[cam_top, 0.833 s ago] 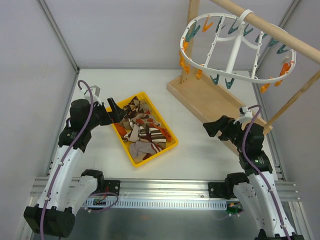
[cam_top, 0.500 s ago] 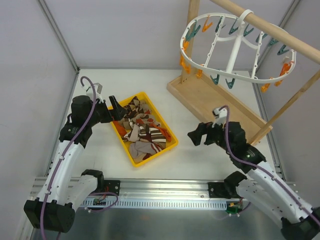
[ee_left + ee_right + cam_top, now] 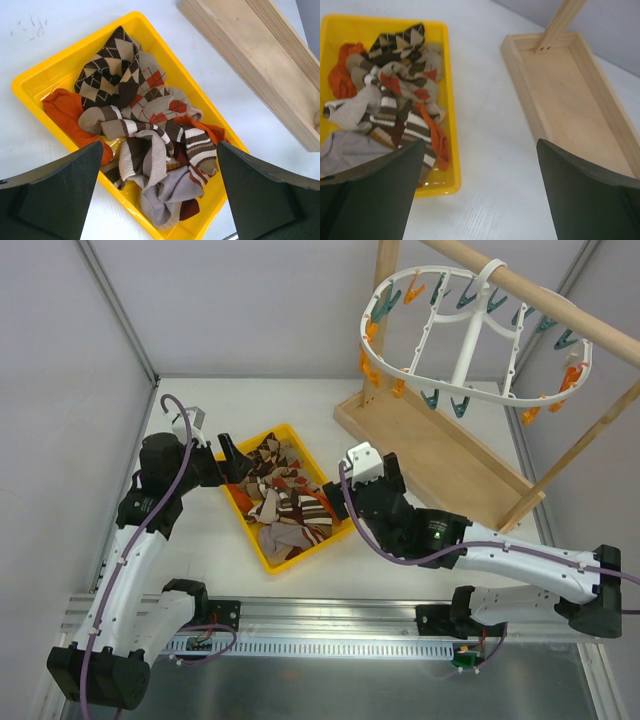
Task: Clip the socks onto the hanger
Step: Open the clamp at the hanger.
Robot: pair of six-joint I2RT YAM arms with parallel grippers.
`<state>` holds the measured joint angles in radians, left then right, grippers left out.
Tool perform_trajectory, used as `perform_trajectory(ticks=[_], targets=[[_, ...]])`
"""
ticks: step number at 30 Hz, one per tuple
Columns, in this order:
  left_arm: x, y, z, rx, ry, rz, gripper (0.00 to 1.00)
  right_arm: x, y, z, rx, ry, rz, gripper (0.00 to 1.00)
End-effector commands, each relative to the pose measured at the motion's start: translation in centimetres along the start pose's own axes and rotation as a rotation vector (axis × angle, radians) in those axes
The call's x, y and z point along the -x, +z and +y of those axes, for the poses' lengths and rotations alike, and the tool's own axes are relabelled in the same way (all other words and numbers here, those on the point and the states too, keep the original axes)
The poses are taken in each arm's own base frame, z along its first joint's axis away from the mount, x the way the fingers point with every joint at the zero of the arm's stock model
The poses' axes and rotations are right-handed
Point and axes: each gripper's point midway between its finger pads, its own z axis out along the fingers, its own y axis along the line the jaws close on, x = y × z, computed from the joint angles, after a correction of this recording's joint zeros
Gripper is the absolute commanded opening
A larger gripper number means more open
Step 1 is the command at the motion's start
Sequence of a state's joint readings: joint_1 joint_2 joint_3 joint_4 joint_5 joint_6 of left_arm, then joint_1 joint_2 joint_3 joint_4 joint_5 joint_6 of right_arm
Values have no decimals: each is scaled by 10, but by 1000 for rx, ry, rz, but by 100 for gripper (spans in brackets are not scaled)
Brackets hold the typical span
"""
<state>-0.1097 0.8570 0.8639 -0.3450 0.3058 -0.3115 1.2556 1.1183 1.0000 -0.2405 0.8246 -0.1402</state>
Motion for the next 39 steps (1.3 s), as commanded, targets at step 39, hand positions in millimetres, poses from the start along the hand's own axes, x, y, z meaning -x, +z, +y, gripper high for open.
perform_trajectory(ticks=[39], targets=[[-3, -4, -36, -217, 57, 40, 99, 149, 18, -116, 1, 106, -349, 82]])
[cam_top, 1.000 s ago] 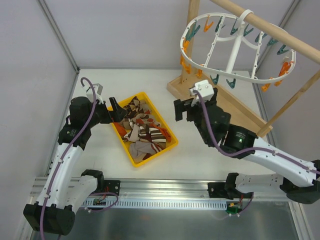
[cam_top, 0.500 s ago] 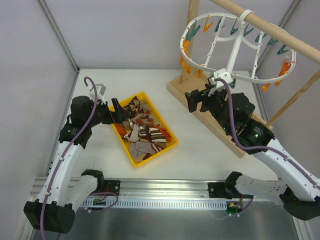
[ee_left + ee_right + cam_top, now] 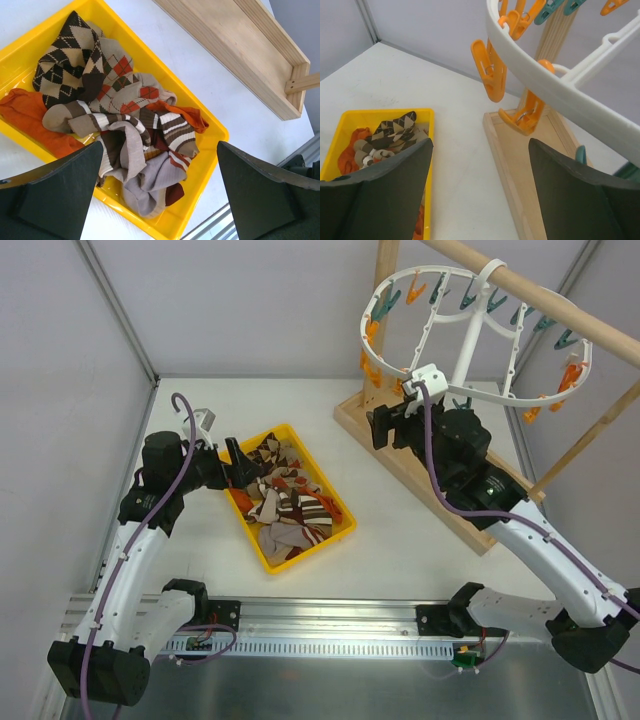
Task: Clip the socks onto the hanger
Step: Open the clamp at the hanger.
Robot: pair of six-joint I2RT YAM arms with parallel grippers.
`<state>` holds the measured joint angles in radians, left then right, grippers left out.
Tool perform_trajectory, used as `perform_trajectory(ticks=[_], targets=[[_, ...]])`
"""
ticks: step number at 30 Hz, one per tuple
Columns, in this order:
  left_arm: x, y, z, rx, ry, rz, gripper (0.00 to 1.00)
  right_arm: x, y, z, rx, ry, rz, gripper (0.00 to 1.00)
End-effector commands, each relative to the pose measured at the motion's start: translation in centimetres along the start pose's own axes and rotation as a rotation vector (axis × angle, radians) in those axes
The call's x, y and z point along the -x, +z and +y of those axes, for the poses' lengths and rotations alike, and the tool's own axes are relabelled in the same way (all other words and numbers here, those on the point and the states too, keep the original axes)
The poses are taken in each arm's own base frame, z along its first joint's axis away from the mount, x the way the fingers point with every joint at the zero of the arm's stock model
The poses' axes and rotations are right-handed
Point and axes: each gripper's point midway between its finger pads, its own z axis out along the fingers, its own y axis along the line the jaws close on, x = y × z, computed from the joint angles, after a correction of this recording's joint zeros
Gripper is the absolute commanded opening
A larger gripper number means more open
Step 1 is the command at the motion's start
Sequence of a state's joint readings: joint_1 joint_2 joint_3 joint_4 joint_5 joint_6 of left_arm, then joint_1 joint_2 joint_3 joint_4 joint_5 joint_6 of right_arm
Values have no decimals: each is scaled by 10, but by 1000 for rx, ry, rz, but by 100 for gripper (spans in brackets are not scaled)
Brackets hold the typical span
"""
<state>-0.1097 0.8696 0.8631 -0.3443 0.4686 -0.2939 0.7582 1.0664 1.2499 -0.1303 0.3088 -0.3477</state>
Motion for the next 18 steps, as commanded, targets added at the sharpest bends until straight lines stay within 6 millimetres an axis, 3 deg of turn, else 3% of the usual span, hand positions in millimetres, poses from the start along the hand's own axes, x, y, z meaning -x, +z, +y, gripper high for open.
perform_trajectory(ticks=[1, 2, 3, 8, 15, 18], targets=[[8, -1, -12, -69, 47, -19, 99, 17, 11, -6, -33, -25, -85, 81], [9, -1, -13, -73, 49, -19, 99, 12, 13, -9, -49, -48, -71, 81], [8, -1, -14, -78, 49, -18, 99, 22, 15, -12, -65, -44, -107, 80], [7, -1, -14, -86, 49, -15, 99, 24, 20, -28, -142, -89, -114, 77], [7, 0, -15, -90, 52, -14, 99, 35, 19, -34, -151, -119, -184, 73], [6, 0, -16, -98, 52, -10, 99, 33, 19, -36, -157, -135, -181, 65]])
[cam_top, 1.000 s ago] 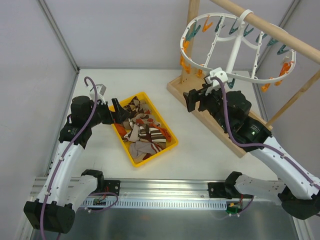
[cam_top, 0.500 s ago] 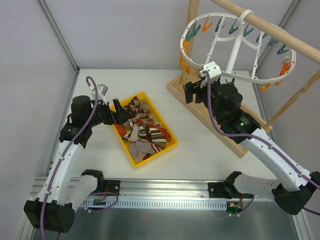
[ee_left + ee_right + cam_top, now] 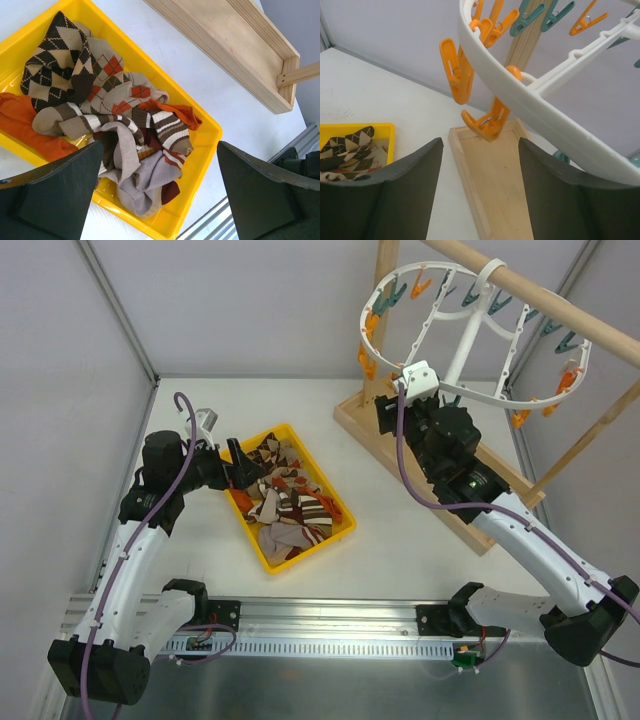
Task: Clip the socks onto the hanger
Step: Open the clamp at the hanger.
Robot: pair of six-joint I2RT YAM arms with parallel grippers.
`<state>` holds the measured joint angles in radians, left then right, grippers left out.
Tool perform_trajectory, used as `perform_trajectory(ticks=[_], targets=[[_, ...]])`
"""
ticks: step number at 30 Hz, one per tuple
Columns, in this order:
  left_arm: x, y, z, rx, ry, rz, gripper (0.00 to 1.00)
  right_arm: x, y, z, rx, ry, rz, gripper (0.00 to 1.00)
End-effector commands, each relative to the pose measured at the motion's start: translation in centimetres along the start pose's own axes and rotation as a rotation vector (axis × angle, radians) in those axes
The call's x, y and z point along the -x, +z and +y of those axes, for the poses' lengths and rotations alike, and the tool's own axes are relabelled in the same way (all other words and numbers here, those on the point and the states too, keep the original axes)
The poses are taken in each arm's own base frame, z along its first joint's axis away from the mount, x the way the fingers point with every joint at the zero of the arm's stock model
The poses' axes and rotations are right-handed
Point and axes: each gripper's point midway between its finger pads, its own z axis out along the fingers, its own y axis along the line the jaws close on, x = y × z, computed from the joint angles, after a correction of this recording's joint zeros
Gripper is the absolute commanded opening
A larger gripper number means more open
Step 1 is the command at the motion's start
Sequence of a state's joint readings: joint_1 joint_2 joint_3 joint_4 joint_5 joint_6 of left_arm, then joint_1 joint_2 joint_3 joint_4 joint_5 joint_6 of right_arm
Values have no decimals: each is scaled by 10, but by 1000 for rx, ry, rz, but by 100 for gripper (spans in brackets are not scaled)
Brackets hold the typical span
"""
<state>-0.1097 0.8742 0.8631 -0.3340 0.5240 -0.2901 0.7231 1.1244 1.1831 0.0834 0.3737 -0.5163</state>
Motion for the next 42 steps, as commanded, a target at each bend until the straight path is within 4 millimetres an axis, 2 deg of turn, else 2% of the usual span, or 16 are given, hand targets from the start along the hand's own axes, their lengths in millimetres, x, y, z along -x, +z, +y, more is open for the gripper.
perform_trajectory(ticks=[1, 8, 13, 17, 18, 19, 24, 26, 27, 28, 30, 32, 33, 34, 40, 42], targets=[[7, 0, -8, -49, 47, -21, 99, 33, -4, -18, -53, 5, -112, 63], [8, -2, -15, -86, 51, -22, 99, 40, -5, -18, -43, 31, -144, 48], [20, 0, -37, -181, 69, -74, 99, 43, -7, -16, -23, 51, -150, 33], [44, 5, -70, -230, 112, -167, 99, 41, -12, -11, 17, 69, -126, 27], [49, 5, -91, -278, 142, -185, 99, 42, -13, -11, 24, 86, -124, 27], [54, 7, -97, -283, 149, -201, 99, 42, -13, -10, 32, 92, -117, 27], [99, 21, -146, -433, 181, -335, 94, 36, -22, -4, 85, 102, -78, 21], [103, 35, -160, -473, 197, -329, 93, 32, -25, -6, 77, 107, -71, 20], [118, 31, -175, -504, 220, -369, 93, 32, -27, -6, 77, 107, -73, 20], [116, 44, -181, -517, 222, -347, 92, 33, -31, -9, 73, 109, -79, 20], [132, 44, -203, -566, 256, -382, 90, 29, -33, -12, 61, 109, -73, 23], [136, 59, -217, -594, 285, -391, 90, 31, -37, -17, 48, 113, -76, 28], [149, 57, -226, -605, 294, -427, 90, 30, -38, -17, 48, 114, -78, 33], [151, 71, -227, -604, 295, -426, 90, 24, -40, -16, 53, 110, -53, 34], [181, 108, -239, -614, 226, -472, 80, 18, -60, -13, 104, 112, -28, 47], [193, 109, -247, -634, 200, -494, 77, 16, -67, -15, 103, 112, -18, 50]])
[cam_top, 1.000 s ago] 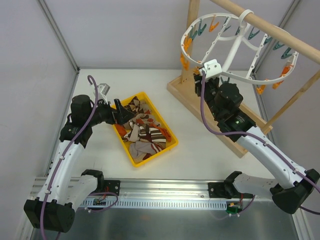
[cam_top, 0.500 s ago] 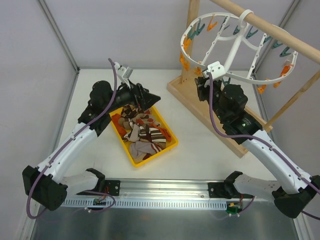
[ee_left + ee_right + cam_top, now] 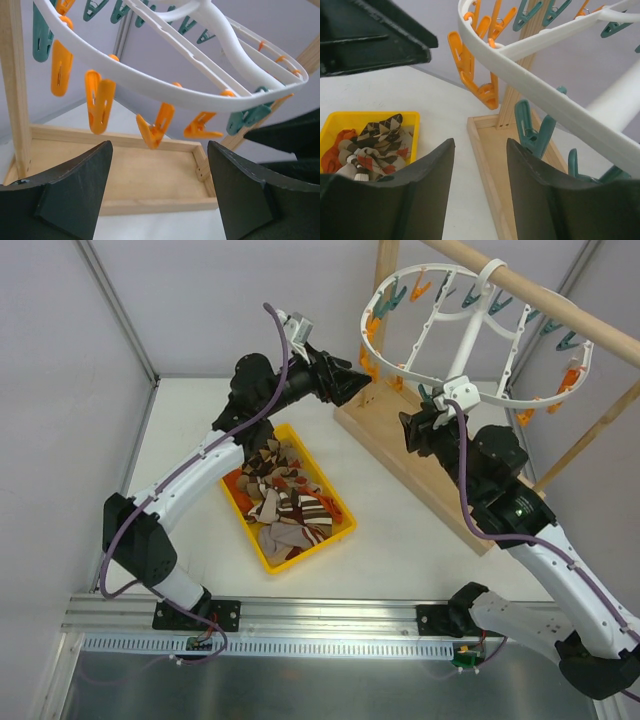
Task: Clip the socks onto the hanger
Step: Open the clamp at the hanger.
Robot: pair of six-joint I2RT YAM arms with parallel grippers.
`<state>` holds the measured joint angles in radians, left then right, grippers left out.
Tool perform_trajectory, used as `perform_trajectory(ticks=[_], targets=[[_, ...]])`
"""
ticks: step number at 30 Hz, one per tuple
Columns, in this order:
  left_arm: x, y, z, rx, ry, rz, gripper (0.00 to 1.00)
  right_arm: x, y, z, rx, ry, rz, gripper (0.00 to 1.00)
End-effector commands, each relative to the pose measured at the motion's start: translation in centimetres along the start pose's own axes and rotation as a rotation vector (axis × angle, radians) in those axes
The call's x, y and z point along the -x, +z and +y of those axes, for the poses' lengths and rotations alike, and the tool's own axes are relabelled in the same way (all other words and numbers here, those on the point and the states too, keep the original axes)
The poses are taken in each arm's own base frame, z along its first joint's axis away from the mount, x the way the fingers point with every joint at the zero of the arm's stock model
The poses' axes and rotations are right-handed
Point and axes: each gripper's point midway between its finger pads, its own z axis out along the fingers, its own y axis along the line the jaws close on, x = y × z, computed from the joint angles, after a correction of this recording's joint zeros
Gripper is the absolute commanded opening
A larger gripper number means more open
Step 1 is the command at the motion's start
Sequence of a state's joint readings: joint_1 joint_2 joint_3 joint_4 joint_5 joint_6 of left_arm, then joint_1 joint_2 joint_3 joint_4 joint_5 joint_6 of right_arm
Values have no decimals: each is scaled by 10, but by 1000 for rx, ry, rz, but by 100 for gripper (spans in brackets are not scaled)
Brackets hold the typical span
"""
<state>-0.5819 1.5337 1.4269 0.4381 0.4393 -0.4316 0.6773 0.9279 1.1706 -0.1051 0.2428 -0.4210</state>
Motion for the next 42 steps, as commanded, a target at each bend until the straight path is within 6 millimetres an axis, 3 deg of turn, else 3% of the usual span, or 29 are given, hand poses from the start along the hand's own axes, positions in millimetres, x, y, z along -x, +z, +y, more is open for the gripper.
perform_trajectory(ticks=[1, 7, 18, 24, 32, 35, 38, 42], targets=[[38, 20, -8, -39, -27, -127, 77, 1, -14, -1, 13, 19, -1, 50], [38, 38, -6, -16, -59, -158, 73, -2, -24, -8, -15, 23, -9, 52], [42, 54, -9, 67, -36, -230, 67, -18, -23, -5, -9, 23, 28, 54], [42, 57, 1, 130, -65, -258, 53, -21, -24, -5, -14, 27, 31, 54], [43, 56, -1, 128, -70, -259, 35, -30, -22, 1, 7, 47, 53, 54], [41, 53, -1, 130, -65, -255, 39, -32, -21, 5, 24, 61, 56, 55], [44, 51, 0, 141, -57, -263, 52, -32, -21, 6, 30, 68, 58, 54], [47, 51, 1, 148, -55, -273, 55, -32, -21, 7, 33, 72, 58, 54]])
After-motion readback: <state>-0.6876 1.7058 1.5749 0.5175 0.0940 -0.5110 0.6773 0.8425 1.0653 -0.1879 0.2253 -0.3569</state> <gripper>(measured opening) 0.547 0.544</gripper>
